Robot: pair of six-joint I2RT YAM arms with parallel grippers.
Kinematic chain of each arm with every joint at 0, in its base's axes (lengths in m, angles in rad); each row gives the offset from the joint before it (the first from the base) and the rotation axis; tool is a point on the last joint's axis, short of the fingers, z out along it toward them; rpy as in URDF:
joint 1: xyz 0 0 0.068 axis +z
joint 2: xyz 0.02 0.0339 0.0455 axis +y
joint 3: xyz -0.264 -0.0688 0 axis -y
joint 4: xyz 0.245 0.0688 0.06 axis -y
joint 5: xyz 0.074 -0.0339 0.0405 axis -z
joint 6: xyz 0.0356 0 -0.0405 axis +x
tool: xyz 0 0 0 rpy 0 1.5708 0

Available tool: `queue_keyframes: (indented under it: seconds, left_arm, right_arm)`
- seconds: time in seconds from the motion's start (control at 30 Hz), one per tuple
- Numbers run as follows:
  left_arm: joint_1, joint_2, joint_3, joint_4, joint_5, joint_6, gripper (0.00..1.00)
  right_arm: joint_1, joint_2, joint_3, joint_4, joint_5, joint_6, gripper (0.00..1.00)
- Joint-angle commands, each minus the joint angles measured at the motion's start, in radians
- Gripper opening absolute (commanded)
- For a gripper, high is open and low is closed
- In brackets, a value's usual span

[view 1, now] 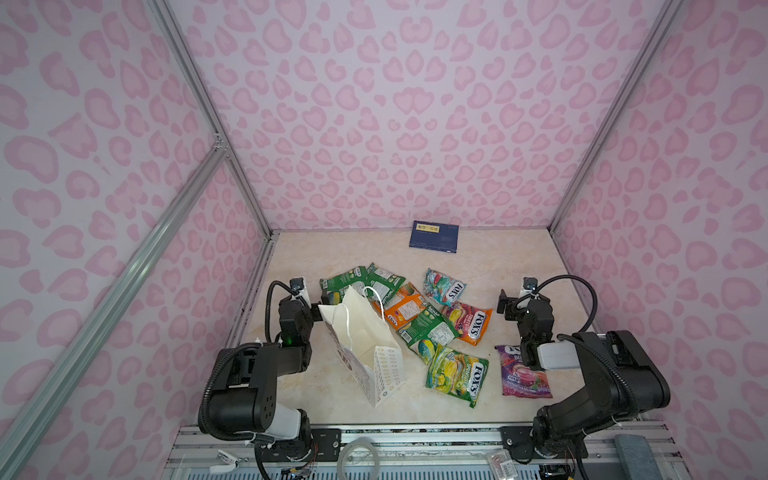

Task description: Place the snacks into the paper bag

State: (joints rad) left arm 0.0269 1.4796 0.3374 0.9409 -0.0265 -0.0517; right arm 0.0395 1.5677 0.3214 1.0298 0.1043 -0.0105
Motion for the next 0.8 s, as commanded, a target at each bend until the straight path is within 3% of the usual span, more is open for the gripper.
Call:
queue_keyframes:
  seconds: [0.0,0.7,0.73,0.77]
  left_arm:
    - [0.002,-0.004,0.003,0.021,0.006,0.006,0.98]
    - [0.010,-0.006,0.002,0.024,-0.013,-0.013,0.98]
    - [0.010,-0.012,-0.002,0.025,-0.044,-0.022,0.98]
    - [0.008,-0.042,0.007,-0.005,-0.144,-0.055,0.97]
  right_arm:
    - [0.001,0.004,0.002,0.029,0.000,0.001,0.99]
    - [-0.022,0.002,0.004,0.022,-0.031,0.021,0.99]
    - [-0.027,0.003,0.003,0.023,-0.035,0.021,0.99]
    - [-0.028,0.003,0.005,0.021,-0.036,0.023,0.99]
